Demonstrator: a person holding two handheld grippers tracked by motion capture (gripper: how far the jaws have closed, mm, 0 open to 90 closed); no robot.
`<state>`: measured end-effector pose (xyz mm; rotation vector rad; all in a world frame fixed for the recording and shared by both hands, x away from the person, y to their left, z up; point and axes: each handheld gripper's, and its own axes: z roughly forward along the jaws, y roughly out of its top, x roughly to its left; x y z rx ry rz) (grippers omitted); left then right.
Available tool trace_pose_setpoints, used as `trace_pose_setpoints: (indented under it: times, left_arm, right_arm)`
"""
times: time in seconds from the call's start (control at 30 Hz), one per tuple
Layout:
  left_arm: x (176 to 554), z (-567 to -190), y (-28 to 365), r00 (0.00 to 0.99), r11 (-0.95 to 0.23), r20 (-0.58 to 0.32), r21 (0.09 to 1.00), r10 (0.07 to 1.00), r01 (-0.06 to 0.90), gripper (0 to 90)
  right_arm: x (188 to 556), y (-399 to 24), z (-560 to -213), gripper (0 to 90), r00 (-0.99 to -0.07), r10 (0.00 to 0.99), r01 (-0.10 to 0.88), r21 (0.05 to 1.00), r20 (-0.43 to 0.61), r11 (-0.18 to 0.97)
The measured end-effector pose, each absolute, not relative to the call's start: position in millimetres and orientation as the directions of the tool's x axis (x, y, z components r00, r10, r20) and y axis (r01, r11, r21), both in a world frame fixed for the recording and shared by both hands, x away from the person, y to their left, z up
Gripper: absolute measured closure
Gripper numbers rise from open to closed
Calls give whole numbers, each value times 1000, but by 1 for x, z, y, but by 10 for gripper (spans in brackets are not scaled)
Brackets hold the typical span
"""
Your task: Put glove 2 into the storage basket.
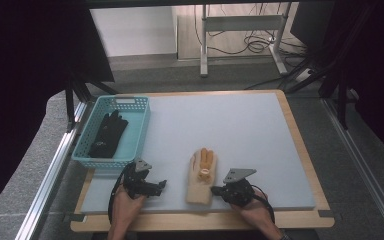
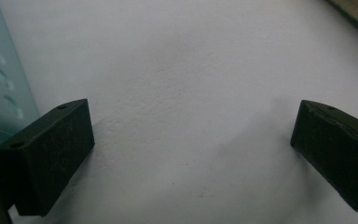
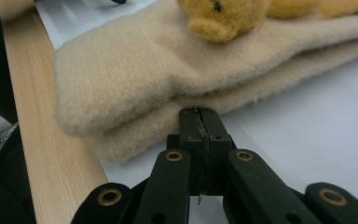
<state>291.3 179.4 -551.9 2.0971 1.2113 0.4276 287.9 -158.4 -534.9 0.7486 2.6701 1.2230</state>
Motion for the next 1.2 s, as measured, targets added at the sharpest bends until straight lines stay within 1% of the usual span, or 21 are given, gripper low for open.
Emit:
trace_pose_setpoints:
  times: [0.3,0.57,0.83,1.07,1.2]
  left_arm:
    - [291,-552,180,514,-343,-48,690,857,637,0]
    - [290,-552,188,492,-326,-49,691,869,645,0]
    - [291,-553,187,486,-321,-51,692,872,647,0]
    - [291,-553,187,483,-315,-55,692,874,649,0]
    - [291,-553,187,483,-315,-56,692,874,649,0]
  right_arm:
    - [293,-133,-538,881,-886,453,369,745,100,556]
    - [300,-116,-539,878,-883,457,375,749,109,547]
    - [305,-100,-538,867,-881,468,363,742,75,563]
    - [304,-101,-537,846,-883,463,360,741,74,567]
    - [304,-111,-530,823,-877,475,355,753,64,554]
